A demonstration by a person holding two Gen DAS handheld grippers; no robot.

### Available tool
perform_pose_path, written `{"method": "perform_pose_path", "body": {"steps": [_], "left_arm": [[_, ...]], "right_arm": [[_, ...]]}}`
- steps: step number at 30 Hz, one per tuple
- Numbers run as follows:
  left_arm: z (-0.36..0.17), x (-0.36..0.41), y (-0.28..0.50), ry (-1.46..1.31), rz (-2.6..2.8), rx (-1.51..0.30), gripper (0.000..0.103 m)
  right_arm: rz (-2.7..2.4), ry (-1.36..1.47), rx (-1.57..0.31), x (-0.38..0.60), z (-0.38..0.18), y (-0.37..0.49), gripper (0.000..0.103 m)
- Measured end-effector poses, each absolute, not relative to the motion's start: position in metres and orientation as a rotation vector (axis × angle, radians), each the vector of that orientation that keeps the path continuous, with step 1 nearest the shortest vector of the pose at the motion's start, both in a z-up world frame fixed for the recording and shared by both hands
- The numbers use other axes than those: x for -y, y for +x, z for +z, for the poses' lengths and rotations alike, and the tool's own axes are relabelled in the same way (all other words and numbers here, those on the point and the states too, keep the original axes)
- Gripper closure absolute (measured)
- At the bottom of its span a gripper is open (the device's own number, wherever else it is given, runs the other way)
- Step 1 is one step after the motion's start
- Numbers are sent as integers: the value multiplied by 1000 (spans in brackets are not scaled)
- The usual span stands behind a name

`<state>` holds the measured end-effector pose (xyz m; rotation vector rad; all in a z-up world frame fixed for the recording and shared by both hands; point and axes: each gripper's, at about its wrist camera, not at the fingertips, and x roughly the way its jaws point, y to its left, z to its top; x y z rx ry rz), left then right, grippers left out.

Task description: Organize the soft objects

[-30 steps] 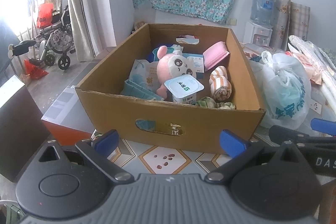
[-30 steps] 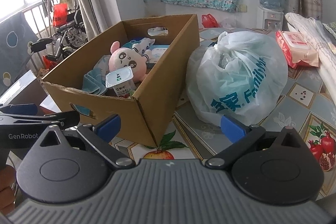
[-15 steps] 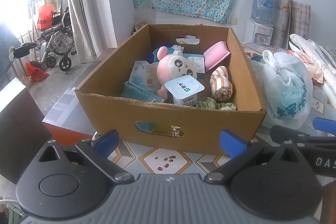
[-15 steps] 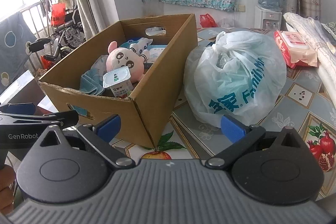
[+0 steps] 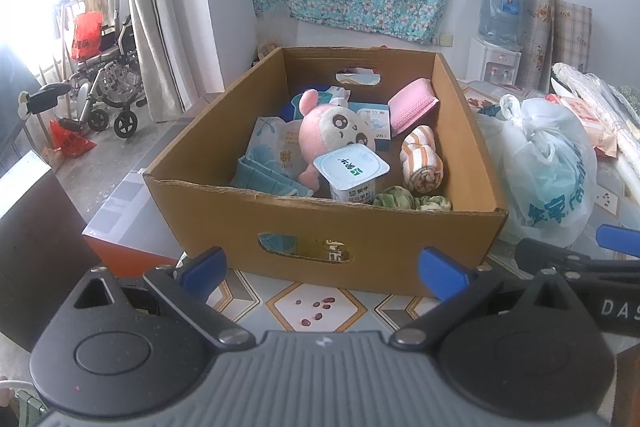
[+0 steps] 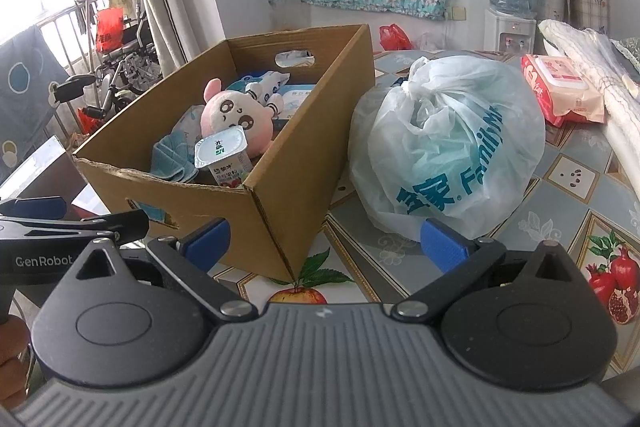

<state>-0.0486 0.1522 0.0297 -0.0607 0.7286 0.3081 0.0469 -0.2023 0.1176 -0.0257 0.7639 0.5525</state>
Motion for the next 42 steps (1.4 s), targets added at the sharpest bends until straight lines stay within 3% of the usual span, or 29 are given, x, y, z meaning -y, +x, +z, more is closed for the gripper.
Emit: {"method": "perform_pose_path", "body": {"steps": [42], "left_arm": [[28, -152, -47, -54, 316, -752, 0]], "right_arm": [[553, -27, -793, 202, 111, 53, 1]]}}
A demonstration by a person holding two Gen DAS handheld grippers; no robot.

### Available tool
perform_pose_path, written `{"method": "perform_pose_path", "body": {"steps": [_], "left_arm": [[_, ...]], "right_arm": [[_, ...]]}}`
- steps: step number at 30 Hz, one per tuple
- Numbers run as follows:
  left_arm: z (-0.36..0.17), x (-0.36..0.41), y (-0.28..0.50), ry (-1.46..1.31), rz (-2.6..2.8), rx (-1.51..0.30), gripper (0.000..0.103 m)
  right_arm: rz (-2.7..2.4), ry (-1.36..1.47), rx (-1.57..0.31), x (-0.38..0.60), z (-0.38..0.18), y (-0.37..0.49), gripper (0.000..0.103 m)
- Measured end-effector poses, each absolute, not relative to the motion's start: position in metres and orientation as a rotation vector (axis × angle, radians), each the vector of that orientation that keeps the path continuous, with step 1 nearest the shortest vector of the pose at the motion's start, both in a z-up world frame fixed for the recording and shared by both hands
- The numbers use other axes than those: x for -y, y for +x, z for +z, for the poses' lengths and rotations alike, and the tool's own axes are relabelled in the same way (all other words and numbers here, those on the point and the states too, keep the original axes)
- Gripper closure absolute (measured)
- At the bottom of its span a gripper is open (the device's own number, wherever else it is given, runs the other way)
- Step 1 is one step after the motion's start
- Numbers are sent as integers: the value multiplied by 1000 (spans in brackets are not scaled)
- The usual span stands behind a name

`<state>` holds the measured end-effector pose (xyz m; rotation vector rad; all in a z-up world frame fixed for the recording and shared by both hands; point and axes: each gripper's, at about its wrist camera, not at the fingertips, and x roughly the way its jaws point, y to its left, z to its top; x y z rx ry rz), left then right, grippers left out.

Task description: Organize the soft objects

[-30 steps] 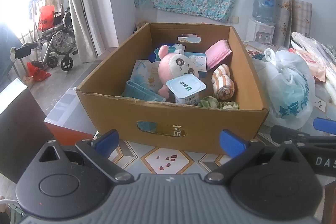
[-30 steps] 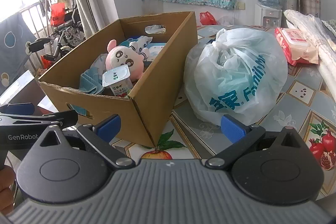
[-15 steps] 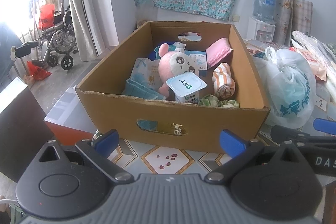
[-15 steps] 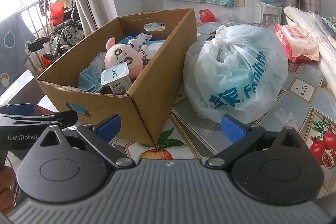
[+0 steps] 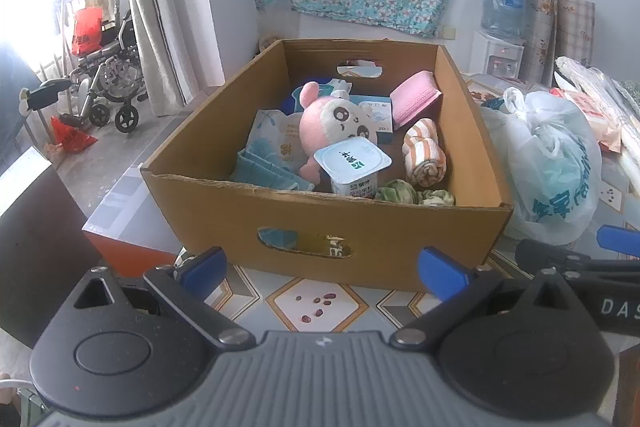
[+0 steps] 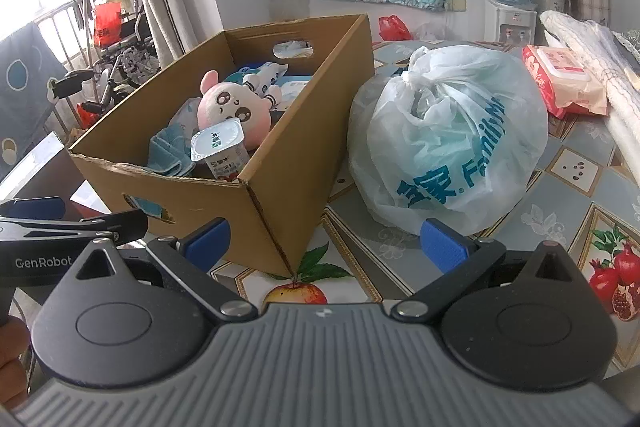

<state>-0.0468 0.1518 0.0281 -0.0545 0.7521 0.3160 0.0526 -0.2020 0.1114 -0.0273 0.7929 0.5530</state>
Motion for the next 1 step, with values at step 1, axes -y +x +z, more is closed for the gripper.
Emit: {"method": "perform_pose_path", "body": {"steps": [1], "left_arm": [[28, -152, -47, -54, 316, -753, 0]], "right_arm": [[553, -27, -793, 202, 111, 53, 1]]}}
